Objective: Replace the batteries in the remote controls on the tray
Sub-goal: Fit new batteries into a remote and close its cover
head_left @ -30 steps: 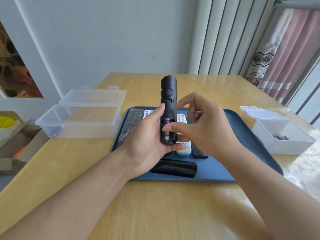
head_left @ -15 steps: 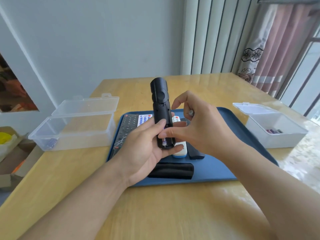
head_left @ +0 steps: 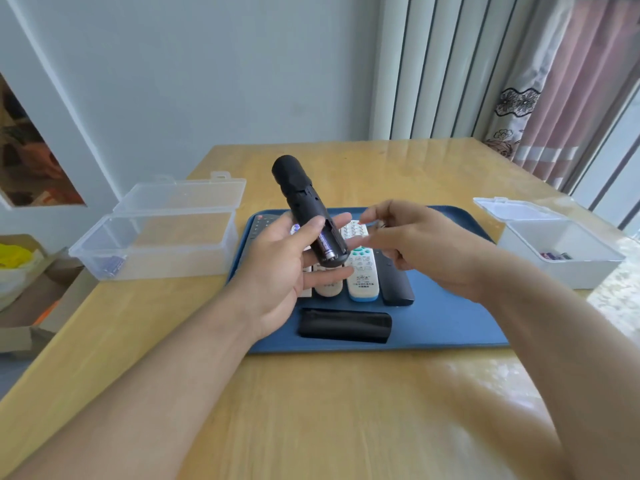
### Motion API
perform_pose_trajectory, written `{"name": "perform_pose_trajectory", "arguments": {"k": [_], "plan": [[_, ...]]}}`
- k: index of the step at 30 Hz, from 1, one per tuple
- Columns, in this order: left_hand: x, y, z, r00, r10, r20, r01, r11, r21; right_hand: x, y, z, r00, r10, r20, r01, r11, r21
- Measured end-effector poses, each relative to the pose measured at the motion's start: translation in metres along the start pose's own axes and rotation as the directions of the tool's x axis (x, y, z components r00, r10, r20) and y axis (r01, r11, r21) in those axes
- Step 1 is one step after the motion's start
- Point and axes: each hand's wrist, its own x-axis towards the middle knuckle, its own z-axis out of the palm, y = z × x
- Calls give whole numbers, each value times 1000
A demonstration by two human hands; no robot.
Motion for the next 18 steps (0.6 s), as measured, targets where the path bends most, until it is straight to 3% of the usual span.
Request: {"name": "perform_pose_trajectory", "arguments": {"k": [3, 9, 14, 18], "plan": [[3, 2, -6, 998, 19, -61, -20, 1000, -8, -1, 3, -1, 998, 12, 61, -16, 997, 80], [6, 1, -12, 991, 51, -121, -57, 998, -40, -3, -1, 9, 978, -195, -74, 190, 979, -72], [6, 2, -12, 981, 137, -134, -136, 991, 16, -3, -2, 18, 953, -258, -160, 266, 964, 30], [5, 3, -11, 984, 133, -118, -130, 991, 35, -3, 6, 27, 898, -377, -225, 356, 925, -130]]}}
